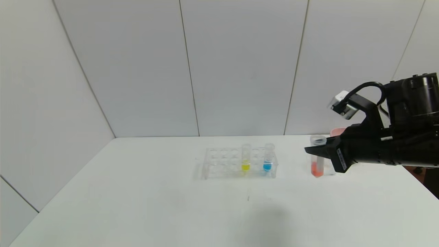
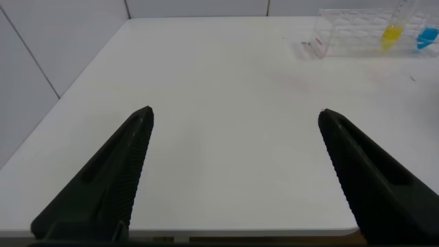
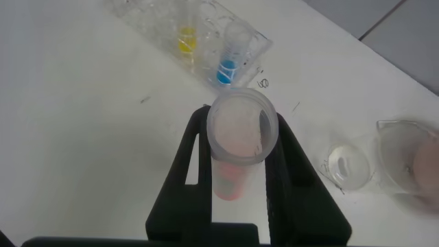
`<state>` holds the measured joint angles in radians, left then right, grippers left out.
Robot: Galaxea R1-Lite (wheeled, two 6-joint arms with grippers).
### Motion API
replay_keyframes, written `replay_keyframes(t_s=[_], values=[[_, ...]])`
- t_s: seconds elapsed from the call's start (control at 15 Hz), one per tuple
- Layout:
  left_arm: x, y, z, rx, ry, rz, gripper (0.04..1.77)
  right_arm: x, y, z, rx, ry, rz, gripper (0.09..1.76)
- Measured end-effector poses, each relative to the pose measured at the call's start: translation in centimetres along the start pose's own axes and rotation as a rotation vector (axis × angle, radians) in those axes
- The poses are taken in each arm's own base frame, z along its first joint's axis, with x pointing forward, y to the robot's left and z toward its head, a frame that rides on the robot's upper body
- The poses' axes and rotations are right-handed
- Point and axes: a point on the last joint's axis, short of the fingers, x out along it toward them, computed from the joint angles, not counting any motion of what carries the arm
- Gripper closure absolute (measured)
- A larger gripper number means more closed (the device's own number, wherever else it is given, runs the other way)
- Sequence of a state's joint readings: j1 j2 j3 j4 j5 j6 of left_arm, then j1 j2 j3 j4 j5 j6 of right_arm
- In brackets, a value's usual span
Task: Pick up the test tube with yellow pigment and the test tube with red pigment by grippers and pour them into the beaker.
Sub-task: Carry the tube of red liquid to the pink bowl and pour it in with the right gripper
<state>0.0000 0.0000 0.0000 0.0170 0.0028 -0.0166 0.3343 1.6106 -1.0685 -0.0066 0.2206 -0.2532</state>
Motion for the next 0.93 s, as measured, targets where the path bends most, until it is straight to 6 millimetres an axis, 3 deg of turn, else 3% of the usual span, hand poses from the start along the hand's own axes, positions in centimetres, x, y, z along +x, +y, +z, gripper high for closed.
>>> replay_keyframes(t_s=[0.67, 0.93], values=[[0.0, 0.0, 0.0, 0.000, 0.000, 0.000, 0.09, -2.6, -9.6, -3.9, -0.101, -0.013, -0.051, 1.34], [0.0, 0.0, 0.0, 0.000, 0.000, 0.000, 0.09, -3.2, -11.9, -5.4, -0.063, 0.096, -0.060, 1.34]])
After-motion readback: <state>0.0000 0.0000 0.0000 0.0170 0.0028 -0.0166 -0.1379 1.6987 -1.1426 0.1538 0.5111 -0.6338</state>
